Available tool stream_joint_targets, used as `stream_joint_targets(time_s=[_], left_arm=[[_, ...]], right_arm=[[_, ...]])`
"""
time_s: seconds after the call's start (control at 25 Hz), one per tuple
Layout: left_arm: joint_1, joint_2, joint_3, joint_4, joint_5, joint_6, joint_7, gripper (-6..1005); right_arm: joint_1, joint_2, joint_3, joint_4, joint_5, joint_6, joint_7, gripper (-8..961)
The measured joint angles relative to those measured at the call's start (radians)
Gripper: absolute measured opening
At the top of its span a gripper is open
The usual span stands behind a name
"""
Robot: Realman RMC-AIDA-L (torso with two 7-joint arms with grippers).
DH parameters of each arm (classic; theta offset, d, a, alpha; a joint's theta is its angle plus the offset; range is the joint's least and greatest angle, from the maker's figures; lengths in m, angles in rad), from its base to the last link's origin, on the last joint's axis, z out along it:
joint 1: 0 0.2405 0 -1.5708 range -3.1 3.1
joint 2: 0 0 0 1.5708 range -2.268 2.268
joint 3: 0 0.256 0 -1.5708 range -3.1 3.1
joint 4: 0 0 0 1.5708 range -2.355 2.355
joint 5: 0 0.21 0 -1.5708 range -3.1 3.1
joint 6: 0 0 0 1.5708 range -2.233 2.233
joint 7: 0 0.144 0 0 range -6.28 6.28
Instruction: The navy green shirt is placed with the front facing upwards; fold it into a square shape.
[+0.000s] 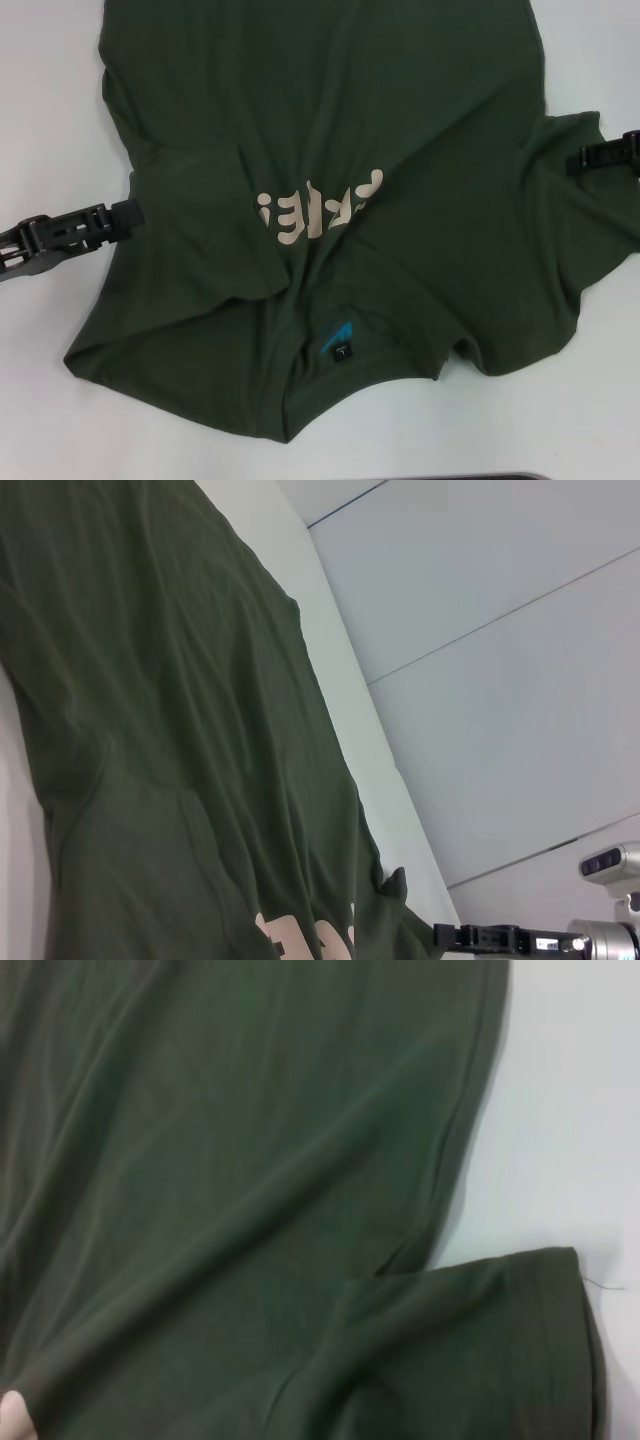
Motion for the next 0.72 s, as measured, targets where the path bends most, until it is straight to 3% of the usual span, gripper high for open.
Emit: stream_joint_targets(time_s=[0.72], left_arm=[[-0.005, -0.003, 0.000, 0.000, 0.000, 0.000, -0.002, 655]], right_arm=[[0.010, 0.000, 0.007, 0.009, 0.015, -0.017, 0.010, 861]])
